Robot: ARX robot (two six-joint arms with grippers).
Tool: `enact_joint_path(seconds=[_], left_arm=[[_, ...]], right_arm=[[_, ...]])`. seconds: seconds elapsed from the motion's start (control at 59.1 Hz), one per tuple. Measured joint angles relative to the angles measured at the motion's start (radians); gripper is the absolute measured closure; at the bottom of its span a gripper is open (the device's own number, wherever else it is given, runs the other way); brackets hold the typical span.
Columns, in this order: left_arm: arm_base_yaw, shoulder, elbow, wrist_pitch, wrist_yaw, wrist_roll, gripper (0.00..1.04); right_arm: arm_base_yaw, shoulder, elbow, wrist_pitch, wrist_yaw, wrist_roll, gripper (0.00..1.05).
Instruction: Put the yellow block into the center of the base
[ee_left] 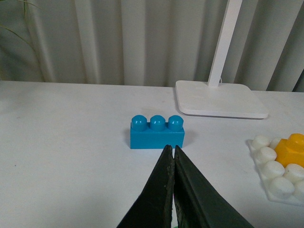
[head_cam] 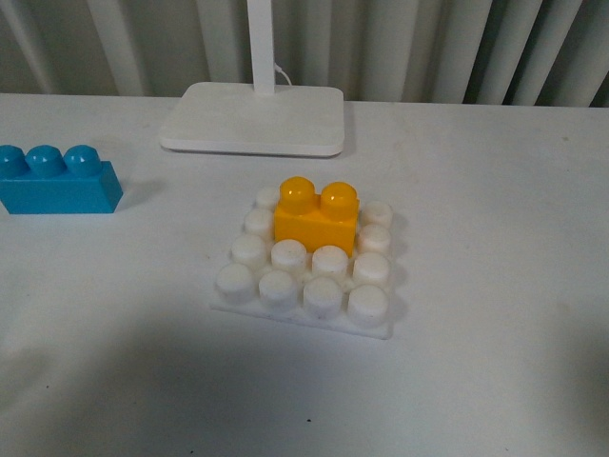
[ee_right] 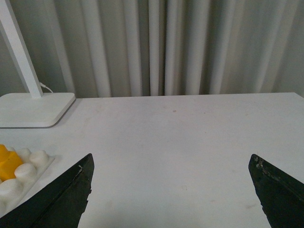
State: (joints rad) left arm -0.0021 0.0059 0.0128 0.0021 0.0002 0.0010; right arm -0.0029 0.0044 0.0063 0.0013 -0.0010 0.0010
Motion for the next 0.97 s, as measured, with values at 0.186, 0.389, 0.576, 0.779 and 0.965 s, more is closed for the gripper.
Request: enact_joint_path(seconds=[0.186,0.389,0.576,0.779,0.965], left_arm=[[0.000,-0.001,0.000,0.000,0.000,-0.002,0.81],[0.000,-0.001,0.000,-0.001,0.000,-0.002,0.39],[0.000,-0.002,0.000,-0.001,0.000,-0.002,0.06],[0.000,-0.002,0.000,-0.001,0.000,-0.002,0.06],[0.000,-0.002,0.000,-0.001,0.000,-0.002,0.06]], right_arm=[[0.000,0.000,0.000,0.000,0.000,0.000,0.09],[0.000,0.000,0.000,0.000,0.000,0.000,0.09],[0.000,0.000,0.000,0.000,0.000,0.000,0.09],[0.000,0.000,0.000,0.000,0.000,0.000,0.09],[0.000,0.000,0.000,0.000,0.000,0.000,0.09]])
